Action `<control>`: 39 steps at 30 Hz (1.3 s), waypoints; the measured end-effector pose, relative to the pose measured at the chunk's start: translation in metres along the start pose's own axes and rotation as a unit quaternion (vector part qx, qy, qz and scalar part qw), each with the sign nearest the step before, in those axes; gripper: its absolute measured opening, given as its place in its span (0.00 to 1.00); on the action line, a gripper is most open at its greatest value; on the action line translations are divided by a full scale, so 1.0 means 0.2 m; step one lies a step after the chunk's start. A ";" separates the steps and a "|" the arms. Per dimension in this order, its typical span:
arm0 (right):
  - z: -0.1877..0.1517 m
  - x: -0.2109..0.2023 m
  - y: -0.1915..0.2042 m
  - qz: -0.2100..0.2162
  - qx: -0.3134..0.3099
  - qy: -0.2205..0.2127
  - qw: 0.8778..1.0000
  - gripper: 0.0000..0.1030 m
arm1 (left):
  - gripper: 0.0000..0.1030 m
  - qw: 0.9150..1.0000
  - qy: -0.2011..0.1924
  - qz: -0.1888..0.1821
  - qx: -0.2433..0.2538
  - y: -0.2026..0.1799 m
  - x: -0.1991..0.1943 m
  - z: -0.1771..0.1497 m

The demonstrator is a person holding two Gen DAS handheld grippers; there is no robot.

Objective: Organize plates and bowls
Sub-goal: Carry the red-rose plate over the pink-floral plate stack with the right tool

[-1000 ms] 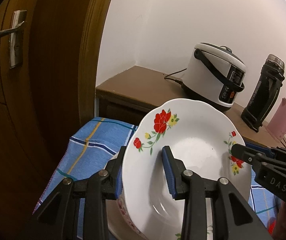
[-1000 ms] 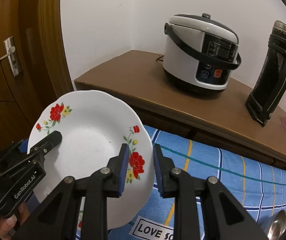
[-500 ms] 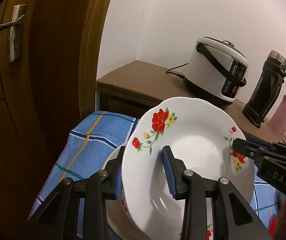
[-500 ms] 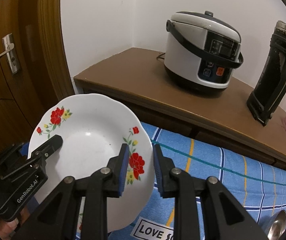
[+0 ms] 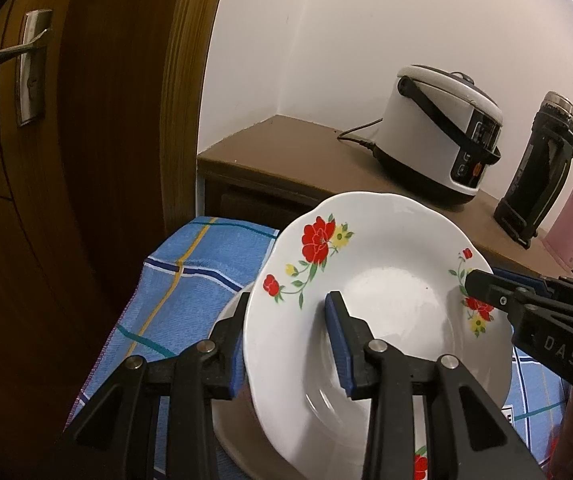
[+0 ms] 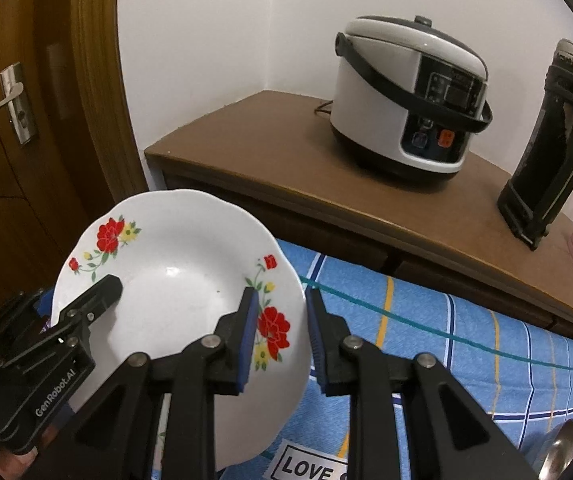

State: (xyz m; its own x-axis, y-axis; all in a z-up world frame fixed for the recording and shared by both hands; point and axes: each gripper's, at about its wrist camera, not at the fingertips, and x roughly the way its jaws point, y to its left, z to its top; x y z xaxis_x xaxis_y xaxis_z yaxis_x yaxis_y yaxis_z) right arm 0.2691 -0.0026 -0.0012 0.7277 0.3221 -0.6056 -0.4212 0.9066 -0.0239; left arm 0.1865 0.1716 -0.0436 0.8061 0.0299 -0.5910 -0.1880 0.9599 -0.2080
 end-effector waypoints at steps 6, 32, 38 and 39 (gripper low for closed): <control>0.01 0.02 0.00 -0.003 -0.001 0.001 1.000 0.24 | 0.37 1.000 0.005 -0.002 0.001 0.00 0.01 0.00; -0.01 0.10 -0.01 -0.014 0.005 0.021 1.000 0.24 | 0.37 0.999 0.023 0.012 0.021 -0.02 0.05 -0.03; -0.01 0.12 0.01 -0.015 0.004 0.025 1.000 0.24 | 0.37 0.999 0.022 0.018 0.029 -0.03 0.05 -0.04; -0.01 0.12 0.01 -0.015 0.004 0.026 1.000 0.24 | 0.37 0.999 0.022 0.019 0.031 -0.03 0.06 -0.04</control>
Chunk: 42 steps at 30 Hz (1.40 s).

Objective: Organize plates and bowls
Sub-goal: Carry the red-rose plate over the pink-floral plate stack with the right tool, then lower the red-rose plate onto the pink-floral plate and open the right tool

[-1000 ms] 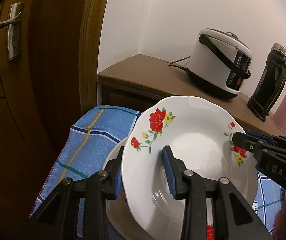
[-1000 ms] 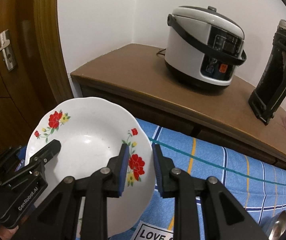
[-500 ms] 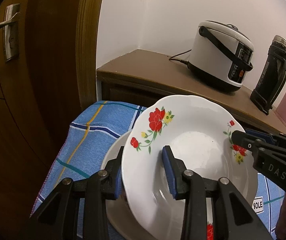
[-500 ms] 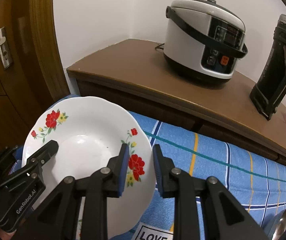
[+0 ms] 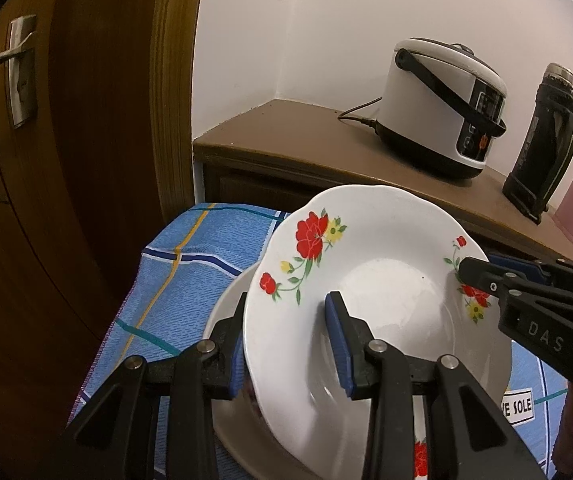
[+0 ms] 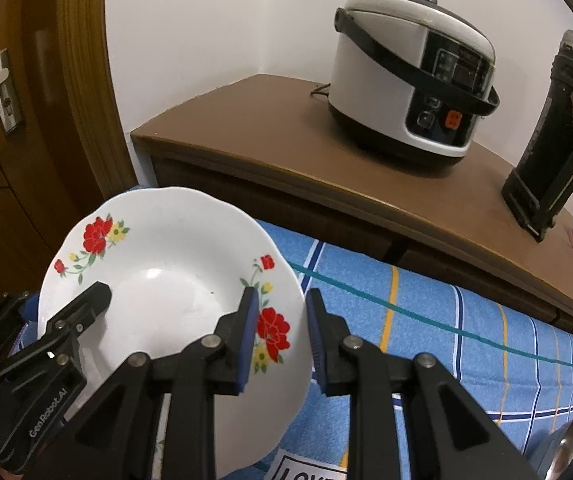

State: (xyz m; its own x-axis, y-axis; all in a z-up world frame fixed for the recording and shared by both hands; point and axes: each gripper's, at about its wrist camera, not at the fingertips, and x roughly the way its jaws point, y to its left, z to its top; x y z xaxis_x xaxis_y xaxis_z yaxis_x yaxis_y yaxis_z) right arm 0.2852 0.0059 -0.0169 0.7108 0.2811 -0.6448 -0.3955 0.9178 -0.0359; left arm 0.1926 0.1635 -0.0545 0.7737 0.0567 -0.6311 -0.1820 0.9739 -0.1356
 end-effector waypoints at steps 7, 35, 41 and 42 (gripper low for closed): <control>0.00 0.01 0.00 0.001 0.002 0.003 1.000 0.24 | 0.37 1.000 -0.001 0.004 0.007 -0.01 0.00 0.00; 0.01 0.07 0.01 -0.005 -0.002 0.017 1.000 0.24 | 0.37 0.999 0.007 0.024 0.042 -0.05 0.03 -0.02; 0.02 0.08 0.01 -0.007 -0.002 0.019 1.000 0.23 | 0.37 0.999 0.016 0.022 0.044 -0.05 0.04 -0.02; 0.02 0.08 0.01 -0.007 -0.002 0.019 1.000 0.23 | 0.37 0.999 0.016 0.022 0.045 -0.05 0.05 -0.02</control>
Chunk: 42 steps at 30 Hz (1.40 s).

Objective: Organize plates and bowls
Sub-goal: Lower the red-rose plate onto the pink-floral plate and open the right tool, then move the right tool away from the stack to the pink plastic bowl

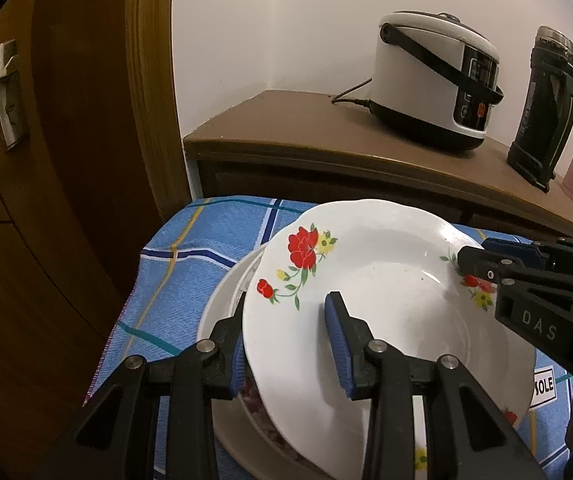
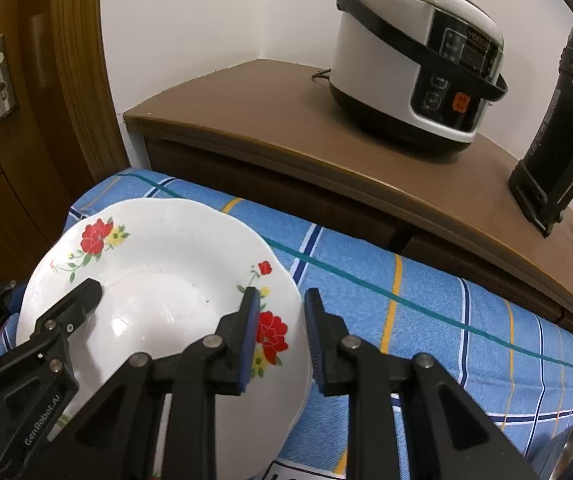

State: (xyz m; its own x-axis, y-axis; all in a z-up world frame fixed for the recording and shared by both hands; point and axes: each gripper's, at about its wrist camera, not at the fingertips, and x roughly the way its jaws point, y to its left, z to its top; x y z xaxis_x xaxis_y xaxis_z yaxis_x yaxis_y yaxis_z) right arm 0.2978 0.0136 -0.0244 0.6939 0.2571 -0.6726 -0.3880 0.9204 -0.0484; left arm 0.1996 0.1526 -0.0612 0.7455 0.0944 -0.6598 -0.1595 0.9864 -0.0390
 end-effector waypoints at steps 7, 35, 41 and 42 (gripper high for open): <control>-0.01 0.00 0.00 -0.005 0.000 0.000 1.000 0.22 | 0.37 1.000 0.003 -0.002 0.002 0.00 0.00 0.00; -0.02 0.00 0.01 0.001 0.007 -0.008 1.000 0.28 | 0.68 0.997 -0.039 0.058 0.029 -0.03 -0.07 -0.01; -0.02 -0.03 0.02 0.006 0.004 -0.014 1.000 0.42 | 0.82 0.996 -0.060 0.062 0.023 -0.01 -0.11 0.00; -0.02 -0.03 0.02 0.006 0.004 -0.016 1.000 0.45 | 0.82 0.996 -0.057 0.061 0.024 -0.02 -0.10 0.00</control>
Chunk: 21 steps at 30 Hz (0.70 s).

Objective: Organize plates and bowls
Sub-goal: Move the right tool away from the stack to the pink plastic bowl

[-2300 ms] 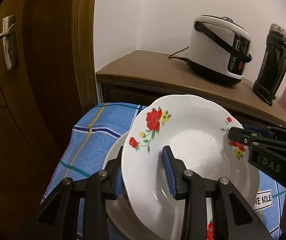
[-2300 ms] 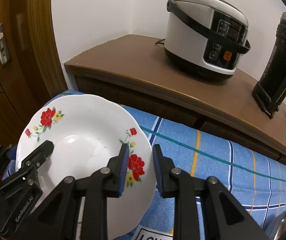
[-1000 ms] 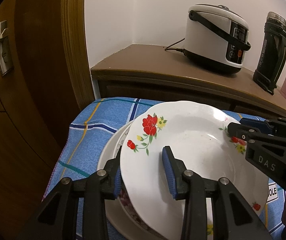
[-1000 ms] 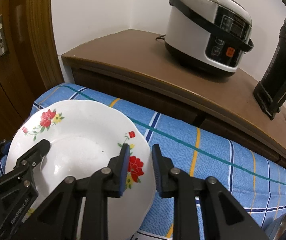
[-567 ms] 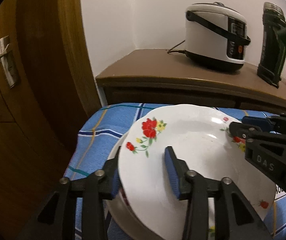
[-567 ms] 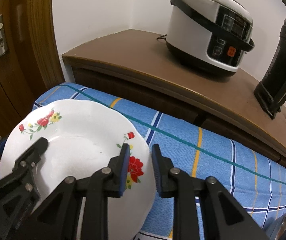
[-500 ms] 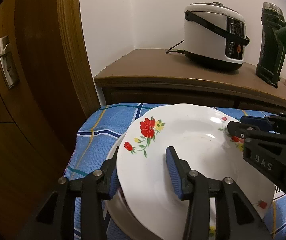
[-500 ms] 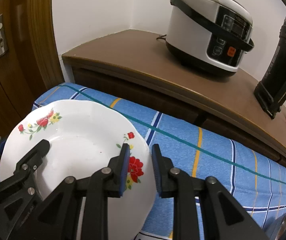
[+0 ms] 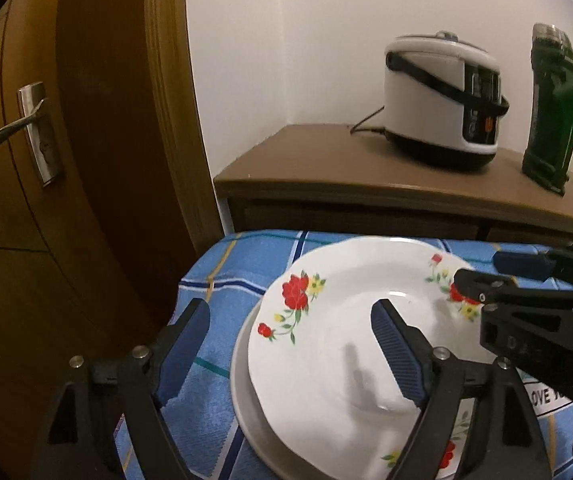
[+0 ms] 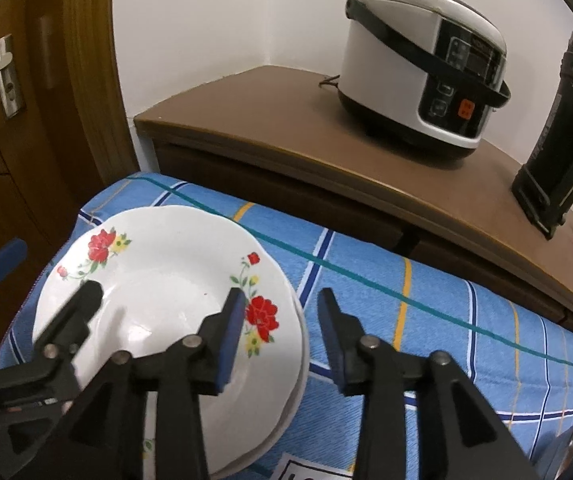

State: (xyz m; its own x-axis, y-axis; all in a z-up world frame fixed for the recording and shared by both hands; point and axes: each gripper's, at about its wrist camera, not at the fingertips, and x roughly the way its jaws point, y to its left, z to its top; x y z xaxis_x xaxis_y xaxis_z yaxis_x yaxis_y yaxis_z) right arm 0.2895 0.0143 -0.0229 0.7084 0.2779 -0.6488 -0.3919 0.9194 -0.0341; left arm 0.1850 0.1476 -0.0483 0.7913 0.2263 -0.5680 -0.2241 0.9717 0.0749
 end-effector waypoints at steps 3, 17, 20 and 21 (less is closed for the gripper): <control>-0.01 -0.01 0.01 0.003 -0.001 0.000 1.000 0.47 | 0.82 1.000 0.000 -0.001 0.000 0.00 0.00 0.00; -0.10 -0.33 0.01 0.013 -0.003 -0.034 0.999 0.56 | 0.82 1.000 0.008 -0.010 -0.024 0.03 0.01 0.00; -0.15 -0.47 -0.01 0.026 -0.009 -0.049 0.998 0.56 | 0.82 1.000 0.002 -0.009 -0.029 0.04 0.00 0.00; -0.17 -0.52 -0.02 0.027 -0.012 -0.053 0.998 0.56 | 0.82 1.000 -0.001 -0.009 -0.030 0.04 -0.01 0.00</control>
State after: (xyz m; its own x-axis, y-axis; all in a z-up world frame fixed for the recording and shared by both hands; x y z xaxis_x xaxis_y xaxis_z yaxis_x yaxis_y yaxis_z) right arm 0.1969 -0.0273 0.0187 0.7435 0.3567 -0.5657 -0.4446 0.8955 -0.0196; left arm 0.1815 0.1549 -0.0475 0.7965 0.2096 -0.5672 -0.2443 0.9696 0.0153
